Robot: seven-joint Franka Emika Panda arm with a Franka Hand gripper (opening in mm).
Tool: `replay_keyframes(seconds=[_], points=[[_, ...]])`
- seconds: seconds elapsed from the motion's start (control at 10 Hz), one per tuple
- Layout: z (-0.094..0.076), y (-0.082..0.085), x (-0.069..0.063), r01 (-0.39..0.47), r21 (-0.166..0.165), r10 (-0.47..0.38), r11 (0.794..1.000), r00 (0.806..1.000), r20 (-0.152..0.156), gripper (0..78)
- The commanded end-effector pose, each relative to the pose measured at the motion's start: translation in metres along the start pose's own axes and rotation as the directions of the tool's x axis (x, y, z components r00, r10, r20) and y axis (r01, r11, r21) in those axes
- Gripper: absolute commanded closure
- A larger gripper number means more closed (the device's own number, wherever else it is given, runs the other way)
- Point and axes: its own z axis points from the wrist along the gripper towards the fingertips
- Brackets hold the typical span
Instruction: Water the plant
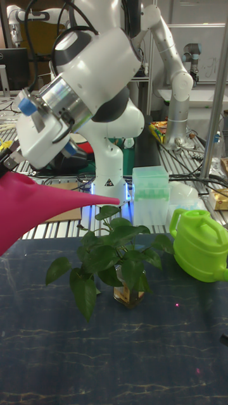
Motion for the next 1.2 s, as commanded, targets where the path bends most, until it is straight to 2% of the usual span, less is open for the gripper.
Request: replay_keyframes(seconds=[0.1,0.4,0.6,1.0,1.2], points=[[-0.004,-0.014,0.002,0.044,-0.086,-0.045,0.995,0.999,-0.001,76.4],[-0.001,-0.013,0.002,0.037,-0.085,-0.036,0.996,0.999,0.01,76.4],[0.007,-0.005,0.002,0.018,-0.073,-0.015,0.997,0.999,0.037,76.4],[0.008,0.005,0.0,0.006,-0.066,-0.004,0.998,0.999,0.035,76.4],[0.01,0.014,-0.002,-0.009,-0.065,0.01,0.998,1.0,0.022,76.4]])
